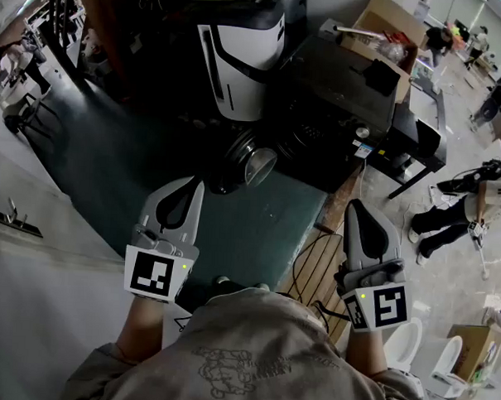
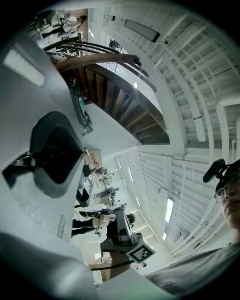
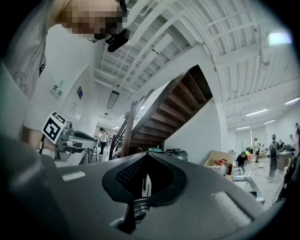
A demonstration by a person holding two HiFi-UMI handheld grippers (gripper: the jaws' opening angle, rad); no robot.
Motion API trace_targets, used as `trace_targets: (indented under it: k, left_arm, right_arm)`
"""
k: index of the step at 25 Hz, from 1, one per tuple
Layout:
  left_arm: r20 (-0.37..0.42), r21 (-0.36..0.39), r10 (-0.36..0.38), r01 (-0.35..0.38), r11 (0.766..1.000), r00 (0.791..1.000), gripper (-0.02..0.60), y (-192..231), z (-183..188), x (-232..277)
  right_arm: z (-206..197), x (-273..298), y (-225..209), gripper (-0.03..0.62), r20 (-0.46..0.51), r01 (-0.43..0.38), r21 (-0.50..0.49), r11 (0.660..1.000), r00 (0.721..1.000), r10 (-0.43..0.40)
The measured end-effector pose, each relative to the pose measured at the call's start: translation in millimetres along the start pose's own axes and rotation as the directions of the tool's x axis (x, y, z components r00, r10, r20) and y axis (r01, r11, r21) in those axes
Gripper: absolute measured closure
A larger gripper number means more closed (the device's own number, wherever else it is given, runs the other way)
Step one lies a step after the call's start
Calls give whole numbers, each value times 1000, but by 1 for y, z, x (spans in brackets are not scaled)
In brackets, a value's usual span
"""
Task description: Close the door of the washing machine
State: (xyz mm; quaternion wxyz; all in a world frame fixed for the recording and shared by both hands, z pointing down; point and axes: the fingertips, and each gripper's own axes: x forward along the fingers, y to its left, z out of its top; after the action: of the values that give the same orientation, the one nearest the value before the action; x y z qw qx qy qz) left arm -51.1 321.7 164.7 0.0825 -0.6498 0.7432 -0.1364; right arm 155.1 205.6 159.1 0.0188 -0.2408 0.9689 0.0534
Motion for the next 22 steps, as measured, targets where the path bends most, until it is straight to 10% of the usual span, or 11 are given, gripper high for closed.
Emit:
trace_targets:
  k: [20, 22]
  left_arm:
    - [48, -74, 8, -4, 997, 999, 578, -21, 13, 13]
    - [61, -76, 32, -27, 997, 998, 451, -16, 15, 15]
  right_arm:
    - [-29, -19, -19, 566, -64, -33, 107, 994, 997, 40]
    - [-35, -17, -19, 566, -75, -36, 113, 993, 996, 45]
